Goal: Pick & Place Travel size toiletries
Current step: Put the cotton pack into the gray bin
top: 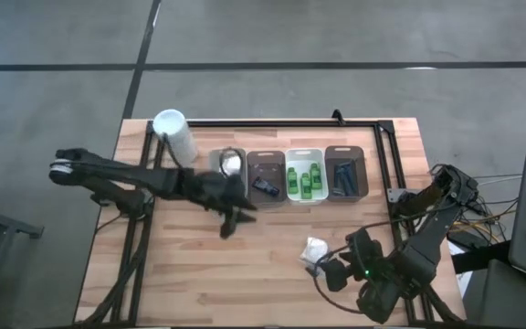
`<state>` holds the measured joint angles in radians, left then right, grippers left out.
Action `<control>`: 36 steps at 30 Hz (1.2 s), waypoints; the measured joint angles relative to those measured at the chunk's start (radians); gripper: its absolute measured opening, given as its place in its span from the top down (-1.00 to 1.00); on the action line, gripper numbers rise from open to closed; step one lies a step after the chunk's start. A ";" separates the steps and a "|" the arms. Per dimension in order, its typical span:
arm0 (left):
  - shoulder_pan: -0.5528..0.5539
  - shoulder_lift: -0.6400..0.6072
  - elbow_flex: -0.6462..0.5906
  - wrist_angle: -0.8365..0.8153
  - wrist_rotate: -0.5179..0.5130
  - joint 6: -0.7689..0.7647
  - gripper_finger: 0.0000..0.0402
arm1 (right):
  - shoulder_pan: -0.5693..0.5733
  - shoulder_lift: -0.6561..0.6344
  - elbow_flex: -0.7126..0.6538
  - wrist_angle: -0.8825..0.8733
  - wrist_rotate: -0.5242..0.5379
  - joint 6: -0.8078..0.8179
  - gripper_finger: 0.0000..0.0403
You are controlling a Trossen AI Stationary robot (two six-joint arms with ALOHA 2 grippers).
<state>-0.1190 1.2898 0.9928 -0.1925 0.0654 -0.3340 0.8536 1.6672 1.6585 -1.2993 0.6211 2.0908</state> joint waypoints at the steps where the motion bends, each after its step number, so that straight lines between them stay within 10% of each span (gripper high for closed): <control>1: -0.016 0.021 0.000 0.000 -0.005 -0.006 0.19 | 0.003 0.000 -0.002 -0.004 -0.004 0.031 -0.80; 18: -0.153 0.044 0.003 0.033 -0.059 -0.150 0.19 | -0.017 0.181 -0.102 0.099 -0.230 0.189 -0.80; 36: -0.197 -0.019 0.001 0.024 -0.067 -0.176 0.19 | -0.075 0.127 -0.573 0.714 -0.263 0.215 -0.48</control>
<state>-0.3157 1.2709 0.9939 -0.1680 -0.0017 -0.5098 0.7788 1.7941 1.0858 -0.5852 0.3583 2.3059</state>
